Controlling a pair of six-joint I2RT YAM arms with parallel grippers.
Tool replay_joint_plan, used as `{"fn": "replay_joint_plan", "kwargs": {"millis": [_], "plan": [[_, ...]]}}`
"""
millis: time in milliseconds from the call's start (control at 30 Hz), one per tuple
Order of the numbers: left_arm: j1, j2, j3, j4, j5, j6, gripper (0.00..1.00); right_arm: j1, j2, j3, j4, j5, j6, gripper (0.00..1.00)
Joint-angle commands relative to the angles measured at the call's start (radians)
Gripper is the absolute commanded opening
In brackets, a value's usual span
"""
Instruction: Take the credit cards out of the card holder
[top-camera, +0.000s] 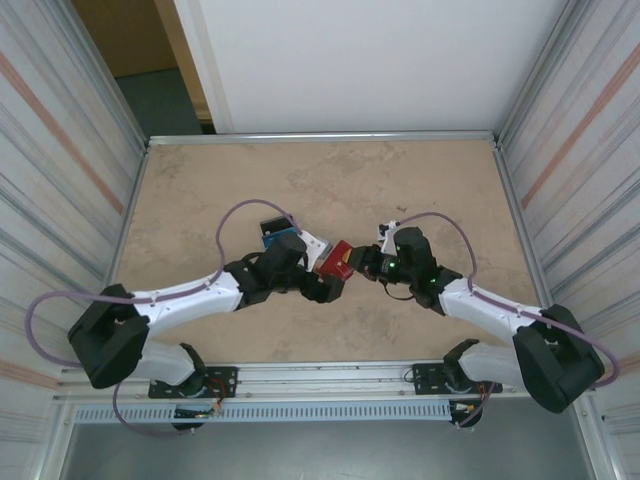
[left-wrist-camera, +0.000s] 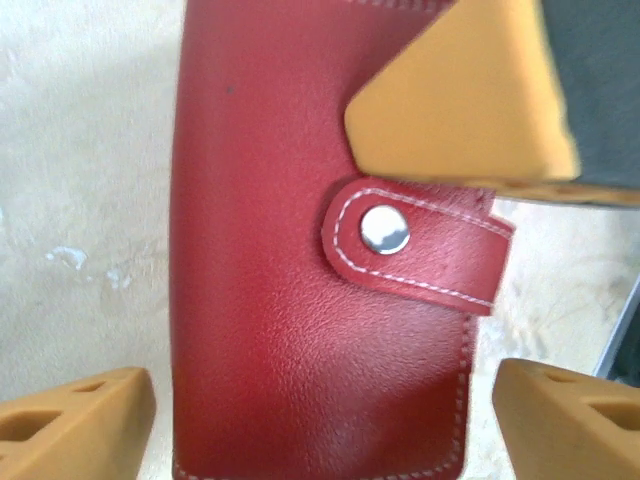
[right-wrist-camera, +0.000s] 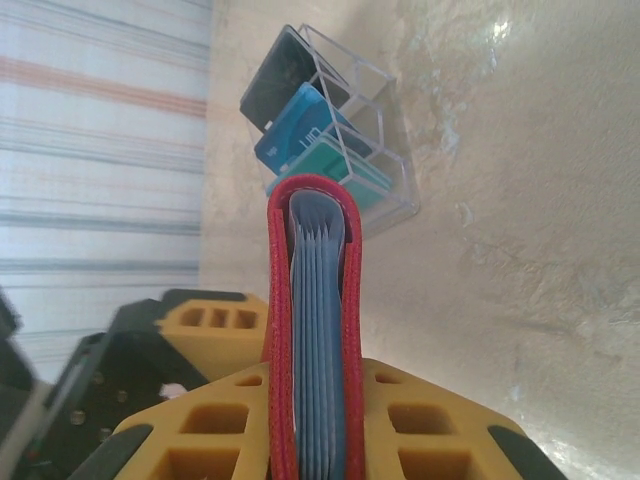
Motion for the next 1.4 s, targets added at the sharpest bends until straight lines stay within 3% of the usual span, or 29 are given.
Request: {"fn": "replay_joint_plan", "kwargs": {"millis": [0,300,500,733,867,1167,1367], "plan": [[0.006,-0.099,-0.010,0.018,-0.046,0.026,0.99,-0.002,-0.053,0.065,-0.093,0.013,-0.114,0.09],[0.087,-0.350,-0.041,-0.008,-0.074,0.051,0.99,-0.053,-0.096,0.233,-0.329,-0.122,-0.379,0.08],[0.176,-0.434,-0.072,0.028,0.084,0.052,0.97,-0.077,-0.071,0.329,-0.394,-0.289,-0.514,0.06],[0.213,-0.409,-0.028,-0.038,0.361,0.165,0.89,-0.079,-0.042,0.423,-0.430,-0.465,-0.662,0.05],[0.214,-0.395,-0.045,-0.001,0.402,0.157,0.80,-0.075,-0.035,0.460,-0.445,-0.553,-0.717,0.03],[0.215,-0.329,-0.041,0.122,0.584,0.108,0.70,-0.059,-0.021,0.504,-0.488,-0.610,-0.790,0.02],[0.215,-0.286,-0.056,0.209,0.655,0.059,0.56,-0.053,0.000,0.518,-0.490,-0.644,-0.815,0.02]]}}
